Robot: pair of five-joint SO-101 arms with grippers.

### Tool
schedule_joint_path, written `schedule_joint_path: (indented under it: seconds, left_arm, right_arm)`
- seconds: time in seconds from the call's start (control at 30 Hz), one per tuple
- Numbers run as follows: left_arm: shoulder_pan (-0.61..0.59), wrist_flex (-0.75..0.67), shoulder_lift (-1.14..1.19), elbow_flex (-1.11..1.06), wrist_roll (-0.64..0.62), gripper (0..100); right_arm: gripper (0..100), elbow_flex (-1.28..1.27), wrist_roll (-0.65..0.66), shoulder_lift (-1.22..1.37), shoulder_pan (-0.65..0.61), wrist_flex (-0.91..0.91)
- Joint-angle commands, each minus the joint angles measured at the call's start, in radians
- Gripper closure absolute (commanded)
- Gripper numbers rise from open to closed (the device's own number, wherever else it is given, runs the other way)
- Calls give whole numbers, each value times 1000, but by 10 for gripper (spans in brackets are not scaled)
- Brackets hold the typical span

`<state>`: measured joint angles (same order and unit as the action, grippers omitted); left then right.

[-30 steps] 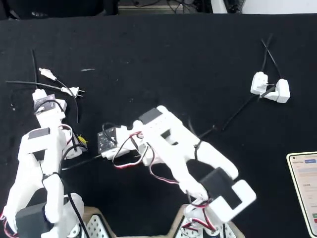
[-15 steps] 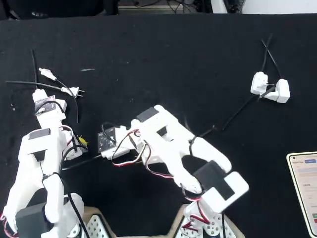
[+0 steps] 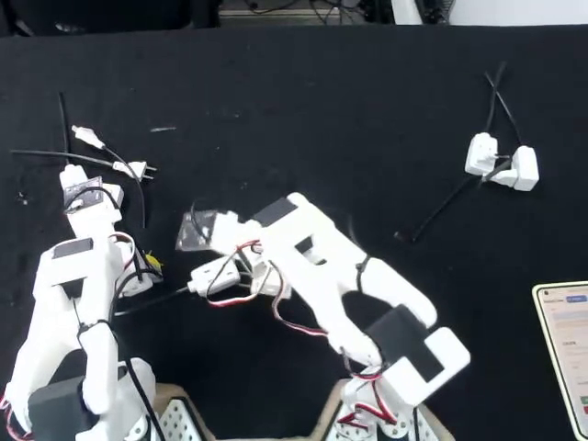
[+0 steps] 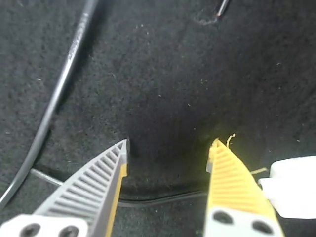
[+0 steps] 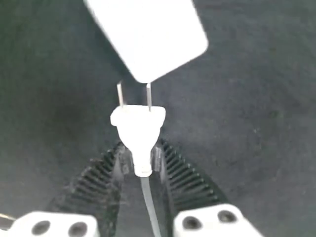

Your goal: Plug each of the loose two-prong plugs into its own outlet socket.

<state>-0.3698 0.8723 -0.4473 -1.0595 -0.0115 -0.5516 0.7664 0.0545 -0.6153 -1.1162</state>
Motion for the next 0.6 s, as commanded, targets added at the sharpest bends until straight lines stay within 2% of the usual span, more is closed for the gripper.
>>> schedule_joint_path:
  seconds: [0.0, 0.17, 0.23, 0.43, 0.57]
  left_arm:
    - [-1, -2, -26, 15, -3, 737]
    - [-1, -2, -26, 15, -3, 737]
    - [-1, -2, -26, 15, -3, 737]
    - [-1, -3, -26, 16, -3, 737]
    - [-1, -3, -26, 16, -3, 737]
  right_arm:
    - [972, -2, -66, -41, -17, 14]
    - [827, -21, -87, 44, -17, 77]
    - [797, -21, -87, 65, -23, 109]
    - [830, 1, -87, 82, -46, 121]
    - [921, 2, -78, 88, -44, 124]
